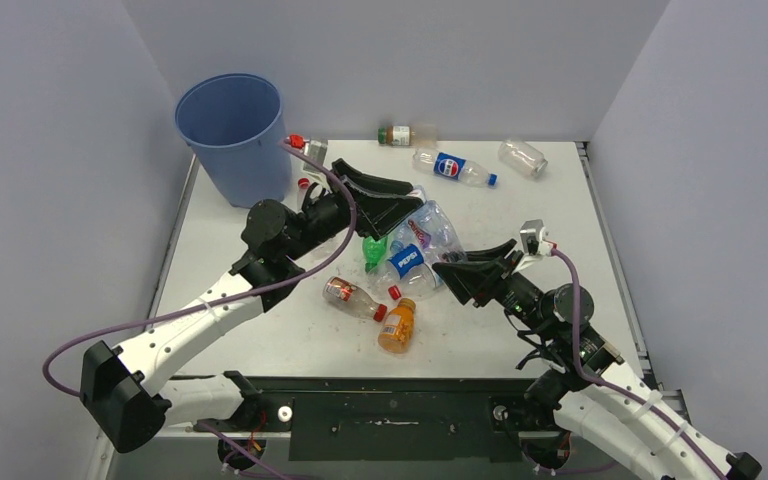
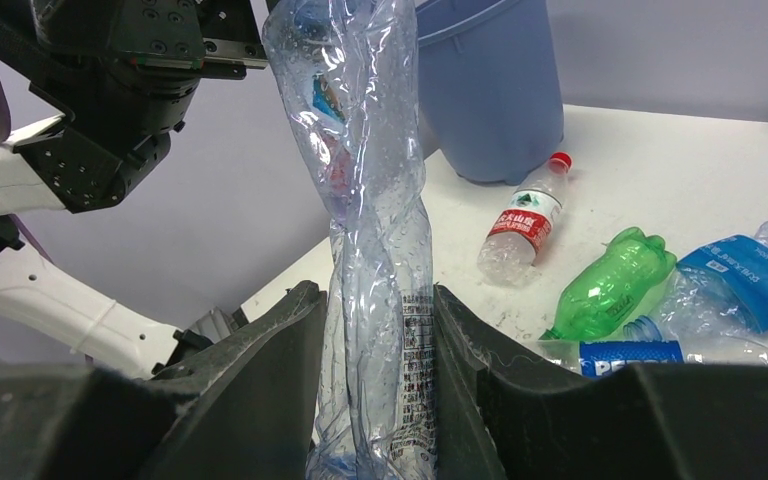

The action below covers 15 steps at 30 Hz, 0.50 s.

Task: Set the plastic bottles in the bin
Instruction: Pick up the plastic bottle at the center of the board.

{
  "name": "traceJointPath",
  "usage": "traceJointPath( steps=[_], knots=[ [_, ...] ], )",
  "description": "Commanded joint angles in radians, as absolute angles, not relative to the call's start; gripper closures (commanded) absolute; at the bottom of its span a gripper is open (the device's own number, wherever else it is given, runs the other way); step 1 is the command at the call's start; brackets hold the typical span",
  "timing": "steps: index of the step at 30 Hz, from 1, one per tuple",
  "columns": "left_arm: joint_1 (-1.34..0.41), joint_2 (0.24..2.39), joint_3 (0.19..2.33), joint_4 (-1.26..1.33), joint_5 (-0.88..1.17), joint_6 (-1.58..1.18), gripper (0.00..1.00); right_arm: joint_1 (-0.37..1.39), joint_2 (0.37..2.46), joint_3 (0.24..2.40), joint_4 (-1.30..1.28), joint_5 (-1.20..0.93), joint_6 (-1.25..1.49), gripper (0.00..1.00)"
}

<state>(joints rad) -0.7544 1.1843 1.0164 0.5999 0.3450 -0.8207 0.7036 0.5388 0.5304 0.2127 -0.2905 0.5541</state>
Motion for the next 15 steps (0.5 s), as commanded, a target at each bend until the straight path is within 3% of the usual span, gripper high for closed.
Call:
traceJointPath(
  steps=[1,4,11,15],
  knots=[
    [-0.779,1.204,1.07,0.553,0.377,-0.808,0.32,0.725,0.535,0.537,0.285,-0.306,0.543,0.95],
    [-0.778,1.198,1.059,0.536,0.351,-0.809,0.25,0.729,0.521,0.534,0.291,-0.296,0.543,0.95],
    [-0.776,1.203,1.046,0.531,0.355,-0.823,0.28,0.735,0.498,0.529,0.302,-0.286,0.538,0.95],
    [-0.774,1.188,1.029,0.526,0.33,-0.826,0.22,0.735,0.474,0.526,0.306,-0.281,0.539,0.95]
  ],
)
